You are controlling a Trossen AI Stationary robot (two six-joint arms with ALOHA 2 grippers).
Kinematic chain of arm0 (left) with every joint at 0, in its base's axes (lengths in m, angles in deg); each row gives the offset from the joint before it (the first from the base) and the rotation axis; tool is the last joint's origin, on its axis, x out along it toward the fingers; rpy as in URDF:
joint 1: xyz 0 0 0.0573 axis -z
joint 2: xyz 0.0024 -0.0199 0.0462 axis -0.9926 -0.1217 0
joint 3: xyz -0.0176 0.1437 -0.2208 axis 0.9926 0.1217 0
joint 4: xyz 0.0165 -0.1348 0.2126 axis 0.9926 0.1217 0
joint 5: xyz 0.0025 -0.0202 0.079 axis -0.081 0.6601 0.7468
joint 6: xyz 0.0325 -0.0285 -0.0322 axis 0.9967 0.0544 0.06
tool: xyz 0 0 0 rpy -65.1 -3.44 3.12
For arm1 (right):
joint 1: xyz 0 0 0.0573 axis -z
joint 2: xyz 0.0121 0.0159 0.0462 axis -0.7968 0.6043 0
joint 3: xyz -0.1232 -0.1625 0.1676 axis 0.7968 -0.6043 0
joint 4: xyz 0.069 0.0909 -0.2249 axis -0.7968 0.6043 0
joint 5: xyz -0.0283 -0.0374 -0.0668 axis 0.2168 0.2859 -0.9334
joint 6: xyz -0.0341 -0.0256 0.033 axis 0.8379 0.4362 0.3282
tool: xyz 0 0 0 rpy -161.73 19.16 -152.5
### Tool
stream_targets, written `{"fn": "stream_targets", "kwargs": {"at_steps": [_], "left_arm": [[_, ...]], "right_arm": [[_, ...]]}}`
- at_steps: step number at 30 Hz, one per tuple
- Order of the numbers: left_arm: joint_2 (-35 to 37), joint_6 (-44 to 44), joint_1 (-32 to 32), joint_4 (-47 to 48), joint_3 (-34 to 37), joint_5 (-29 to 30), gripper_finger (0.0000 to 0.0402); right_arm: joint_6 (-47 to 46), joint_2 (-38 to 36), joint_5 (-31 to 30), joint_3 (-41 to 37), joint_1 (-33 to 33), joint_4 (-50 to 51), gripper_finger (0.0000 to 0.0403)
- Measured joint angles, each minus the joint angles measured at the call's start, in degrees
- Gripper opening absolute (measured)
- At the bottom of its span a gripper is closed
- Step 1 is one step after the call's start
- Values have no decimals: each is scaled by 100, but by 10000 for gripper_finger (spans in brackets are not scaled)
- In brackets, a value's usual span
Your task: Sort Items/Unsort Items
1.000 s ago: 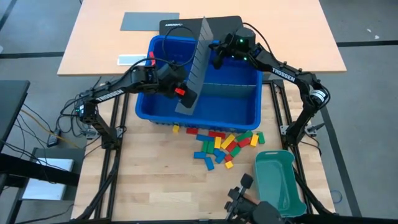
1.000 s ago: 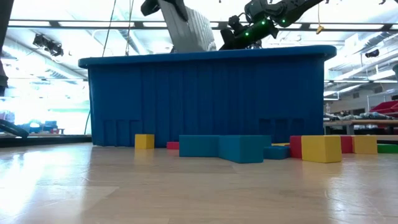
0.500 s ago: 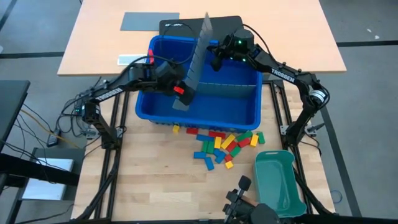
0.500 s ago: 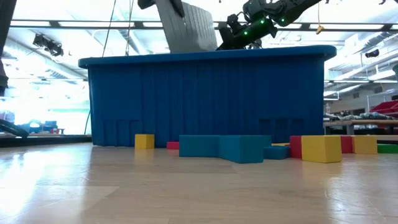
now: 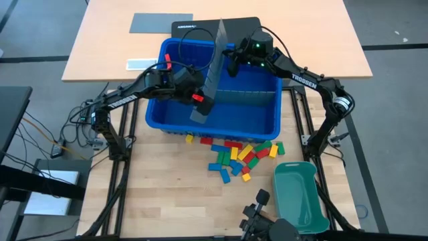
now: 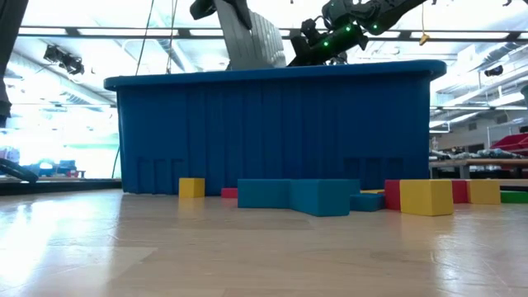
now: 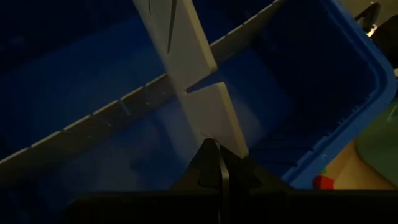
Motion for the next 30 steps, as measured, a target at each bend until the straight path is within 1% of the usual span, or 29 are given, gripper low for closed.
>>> {"fn": "stream_targets", "kwargs": {"at_steps": [3,6,11,14,16,18,20,30], "left_arm": [[0,0,1,51,0,-10,3],[0,-2,1,130,0,17,3],[0,7,1,140,0,25,4],[0,13,1,144,0,48,4],[0,7,1,144,2,85,4],[0,3,1,146,2,129,4],[0,-5,1,141,4,187,5],[-9,-143,10,-46,59,427,4]], "right_arm": [[10,0,-15,0,0,30,0],[-2,-101,-156,-9,0,16,2],[-51,-609,-186,-7,0,-238,4],[-168,-868,-137,-7,-69,-603,1],[-274,-970,66,-3,-112,-997,1],[-392,-988,243,11,-146,-1320,1],[-401,-946,320,11,-155,-1365,1],[-251,-831,333,4,-24,-1303,0]]}}
